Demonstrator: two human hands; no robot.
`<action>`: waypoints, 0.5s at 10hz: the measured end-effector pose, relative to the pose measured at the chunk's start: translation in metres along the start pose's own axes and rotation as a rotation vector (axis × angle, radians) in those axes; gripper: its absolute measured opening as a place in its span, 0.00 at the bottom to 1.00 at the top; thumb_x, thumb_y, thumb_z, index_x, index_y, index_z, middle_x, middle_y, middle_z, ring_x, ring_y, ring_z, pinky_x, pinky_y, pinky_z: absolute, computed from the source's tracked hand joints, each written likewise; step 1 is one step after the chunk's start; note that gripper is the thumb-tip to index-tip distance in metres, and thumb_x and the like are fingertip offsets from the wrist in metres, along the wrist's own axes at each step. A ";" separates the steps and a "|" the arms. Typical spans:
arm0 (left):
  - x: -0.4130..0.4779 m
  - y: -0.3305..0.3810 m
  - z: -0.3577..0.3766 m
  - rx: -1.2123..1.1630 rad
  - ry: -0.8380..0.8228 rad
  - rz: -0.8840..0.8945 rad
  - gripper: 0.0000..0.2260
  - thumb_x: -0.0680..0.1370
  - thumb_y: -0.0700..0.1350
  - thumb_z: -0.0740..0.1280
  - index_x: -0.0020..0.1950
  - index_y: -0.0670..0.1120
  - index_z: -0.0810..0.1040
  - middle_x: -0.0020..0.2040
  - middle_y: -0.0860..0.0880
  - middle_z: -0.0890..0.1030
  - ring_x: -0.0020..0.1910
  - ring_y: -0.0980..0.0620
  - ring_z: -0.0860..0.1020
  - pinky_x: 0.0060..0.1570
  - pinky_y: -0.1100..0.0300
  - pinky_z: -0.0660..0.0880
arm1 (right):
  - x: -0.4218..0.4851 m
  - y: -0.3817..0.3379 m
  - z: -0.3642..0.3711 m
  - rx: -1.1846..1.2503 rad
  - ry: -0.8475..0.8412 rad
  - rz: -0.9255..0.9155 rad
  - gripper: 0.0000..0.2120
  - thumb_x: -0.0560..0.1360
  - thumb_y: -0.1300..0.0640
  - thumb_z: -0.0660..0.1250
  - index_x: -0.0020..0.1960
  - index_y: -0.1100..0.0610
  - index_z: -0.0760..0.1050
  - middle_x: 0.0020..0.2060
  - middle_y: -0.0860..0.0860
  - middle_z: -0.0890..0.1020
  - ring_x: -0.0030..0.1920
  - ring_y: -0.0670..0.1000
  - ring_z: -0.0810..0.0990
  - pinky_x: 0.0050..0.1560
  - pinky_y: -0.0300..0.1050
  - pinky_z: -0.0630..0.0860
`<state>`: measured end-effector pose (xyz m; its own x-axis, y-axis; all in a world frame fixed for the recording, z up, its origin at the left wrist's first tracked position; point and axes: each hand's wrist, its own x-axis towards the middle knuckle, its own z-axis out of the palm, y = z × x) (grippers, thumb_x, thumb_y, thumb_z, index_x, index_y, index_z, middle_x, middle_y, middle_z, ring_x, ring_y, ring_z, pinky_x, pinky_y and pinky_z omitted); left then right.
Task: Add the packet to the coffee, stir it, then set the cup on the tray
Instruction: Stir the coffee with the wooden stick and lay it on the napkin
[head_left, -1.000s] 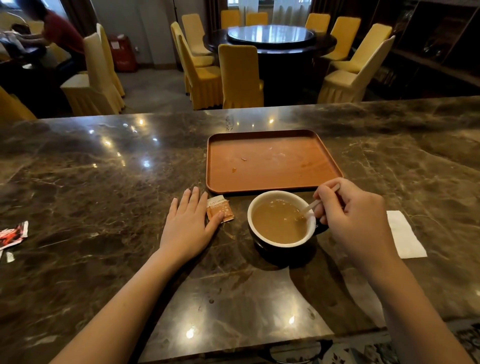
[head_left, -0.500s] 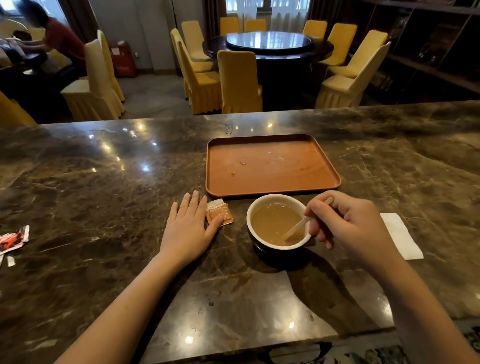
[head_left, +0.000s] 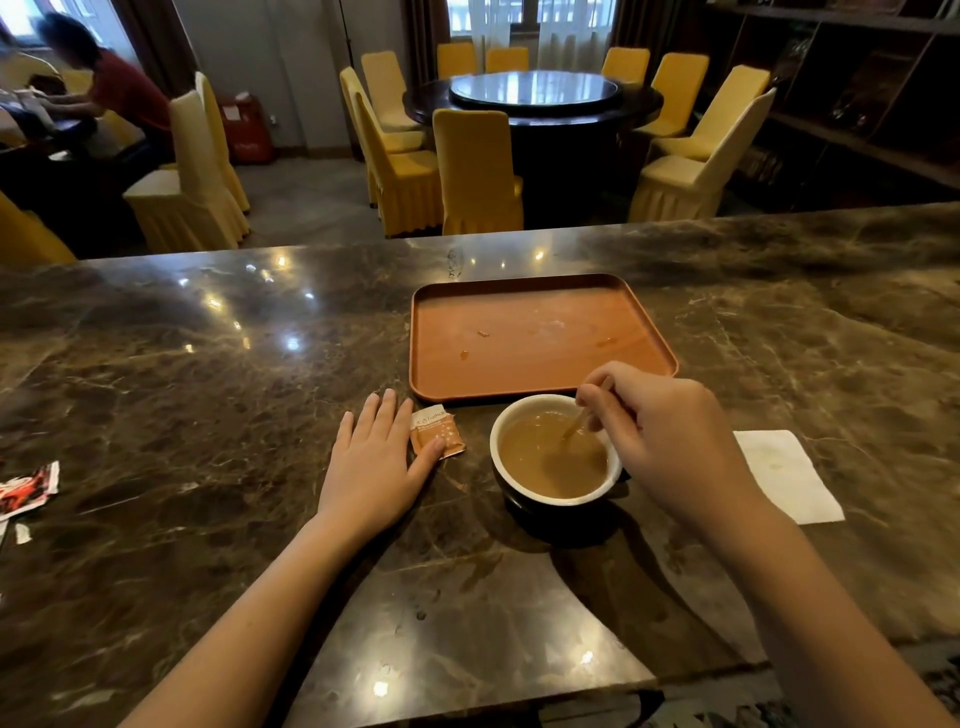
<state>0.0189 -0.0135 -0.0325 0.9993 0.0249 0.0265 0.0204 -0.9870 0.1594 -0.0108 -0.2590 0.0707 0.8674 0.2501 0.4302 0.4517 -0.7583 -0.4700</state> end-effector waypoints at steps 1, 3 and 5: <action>0.000 0.000 0.000 0.006 0.004 -0.002 0.32 0.76 0.64 0.45 0.75 0.48 0.49 0.77 0.47 0.49 0.76 0.50 0.46 0.73 0.50 0.43 | -0.005 -0.002 0.006 0.126 -0.049 0.015 0.08 0.76 0.53 0.61 0.47 0.54 0.79 0.36 0.47 0.83 0.37 0.46 0.80 0.38 0.39 0.78; 0.000 0.001 -0.001 0.007 0.002 -0.005 0.32 0.76 0.64 0.45 0.75 0.48 0.49 0.77 0.47 0.50 0.76 0.50 0.46 0.73 0.50 0.43 | -0.009 0.002 -0.006 0.375 -0.167 0.139 0.09 0.76 0.58 0.62 0.42 0.55 0.80 0.33 0.48 0.83 0.36 0.44 0.81 0.34 0.32 0.75; 0.000 0.002 -0.002 0.006 -0.004 -0.010 0.32 0.76 0.64 0.46 0.75 0.48 0.50 0.77 0.47 0.50 0.76 0.49 0.46 0.73 0.50 0.43 | 0.002 0.007 -0.030 0.323 -0.245 0.241 0.10 0.76 0.59 0.61 0.38 0.55 0.77 0.28 0.50 0.81 0.26 0.40 0.76 0.28 0.30 0.70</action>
<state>0.0193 -0.0148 -0.0303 0.9992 0.0339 0.0213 0.0302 -0.9877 0.1532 -0.0120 -0.2816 0.0916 0.9616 0.2541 0.1035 0.2399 -0.5959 -0.7664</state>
